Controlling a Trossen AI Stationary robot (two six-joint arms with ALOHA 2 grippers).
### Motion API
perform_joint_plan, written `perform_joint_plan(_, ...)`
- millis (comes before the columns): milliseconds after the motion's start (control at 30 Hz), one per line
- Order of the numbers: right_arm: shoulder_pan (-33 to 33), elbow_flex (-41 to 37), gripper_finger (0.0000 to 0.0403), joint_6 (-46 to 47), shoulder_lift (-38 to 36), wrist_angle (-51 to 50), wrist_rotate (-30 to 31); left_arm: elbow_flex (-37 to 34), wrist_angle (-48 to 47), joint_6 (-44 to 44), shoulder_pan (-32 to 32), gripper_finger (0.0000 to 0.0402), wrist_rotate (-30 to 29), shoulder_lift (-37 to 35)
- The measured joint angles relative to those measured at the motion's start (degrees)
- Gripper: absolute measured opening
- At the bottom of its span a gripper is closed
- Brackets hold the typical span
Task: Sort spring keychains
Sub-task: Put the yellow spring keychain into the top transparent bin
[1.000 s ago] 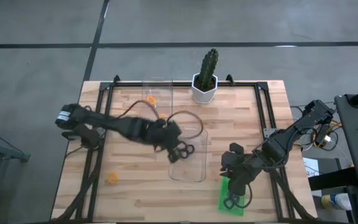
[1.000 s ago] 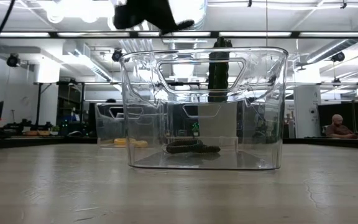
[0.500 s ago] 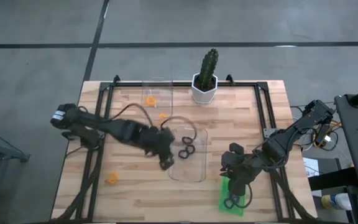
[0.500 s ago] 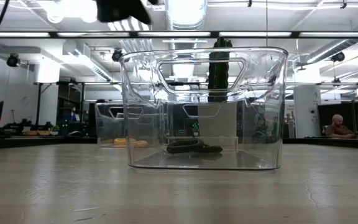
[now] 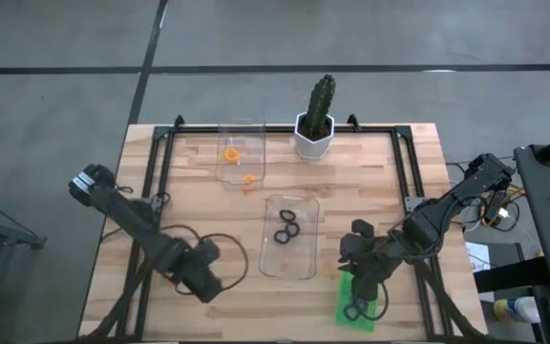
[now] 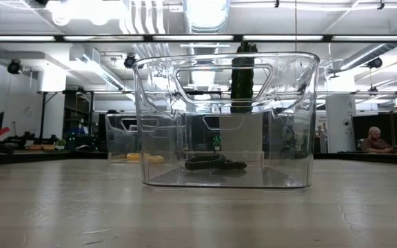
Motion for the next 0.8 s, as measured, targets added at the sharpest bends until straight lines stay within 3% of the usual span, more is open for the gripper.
perform_joint_plan(133, 0.0, 0.0, 0.0075, -0.7, 0.0, 0.0, 0.0, -6.5, 1.5, -12.3, -3.3, 0.0158, 4.2, -0.3)
perform_joint_plan(300, 0.0, 0.0, 0.0069, -1.1, 0.0, 0.0, 0.0, -13.5, 8.2, -18.6, -4.9, 0.0158, 5.4, -1.7)
perform_joint_plan(433, 0.0, 0.0, 0.0069, -1.0, 0.0, 0.0, -0.4, -16.3, 7.7, -23.7, -5.6, 0.0158, 8.4, -2.1)
perform_joint_plan(800, 0.0, 0.0, 0.0079, -0.4, 0.0, 0.3, -0.5, -21.8, 7.6, -26.9, -6.0, 0.0158, 10.9, -2.1)
